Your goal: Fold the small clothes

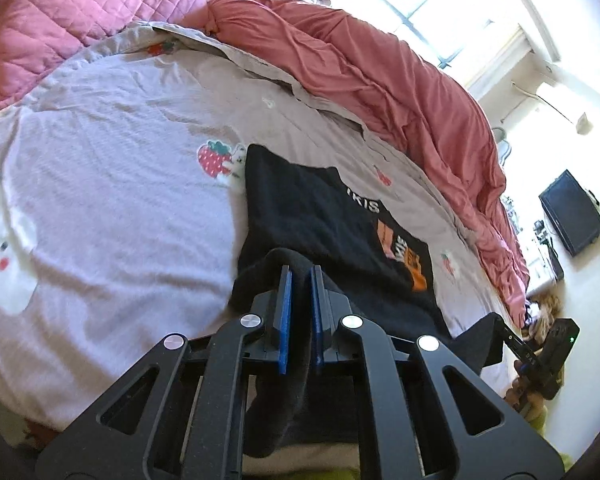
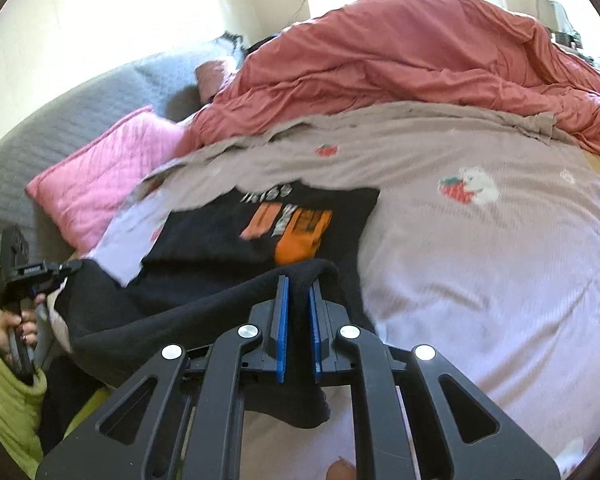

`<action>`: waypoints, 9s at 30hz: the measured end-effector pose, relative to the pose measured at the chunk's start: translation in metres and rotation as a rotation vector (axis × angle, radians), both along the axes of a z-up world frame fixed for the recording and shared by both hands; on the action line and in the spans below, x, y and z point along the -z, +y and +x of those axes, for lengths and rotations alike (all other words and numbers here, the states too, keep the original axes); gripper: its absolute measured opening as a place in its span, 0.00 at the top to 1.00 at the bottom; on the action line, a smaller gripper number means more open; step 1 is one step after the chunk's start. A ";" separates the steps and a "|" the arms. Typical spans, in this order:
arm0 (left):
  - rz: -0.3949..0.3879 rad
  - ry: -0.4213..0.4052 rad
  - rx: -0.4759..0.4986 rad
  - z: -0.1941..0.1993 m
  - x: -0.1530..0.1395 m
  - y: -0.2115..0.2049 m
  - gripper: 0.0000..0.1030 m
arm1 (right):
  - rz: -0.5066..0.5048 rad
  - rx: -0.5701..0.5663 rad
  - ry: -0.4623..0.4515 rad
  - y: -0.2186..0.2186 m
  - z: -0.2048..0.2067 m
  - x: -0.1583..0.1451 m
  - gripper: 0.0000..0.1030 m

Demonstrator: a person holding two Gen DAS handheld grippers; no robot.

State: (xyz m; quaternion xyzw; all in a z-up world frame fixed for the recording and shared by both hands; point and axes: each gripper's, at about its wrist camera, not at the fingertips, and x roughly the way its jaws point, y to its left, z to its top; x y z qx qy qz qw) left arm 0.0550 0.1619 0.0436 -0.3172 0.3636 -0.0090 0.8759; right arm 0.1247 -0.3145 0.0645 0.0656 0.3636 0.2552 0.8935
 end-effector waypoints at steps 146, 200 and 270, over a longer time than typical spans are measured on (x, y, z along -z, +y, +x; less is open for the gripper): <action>-0.137 -0.174 -0.111 0.094 0.067 0.034 0.30 | -0.307 0.172 -0.037 0.065 0.098 0.052 0.36; 0.274 0.028 -0.059 0.173 0.081 0.025 0.77 | -0.281 0.269 0.110 0.064 0.201 0.091 0.85; 0.234 -0.032 -0.199 0.070 0.029 0.056 0.09 | -0.302 -0.217 -0.159 0.252 -0.003 0.026 0.06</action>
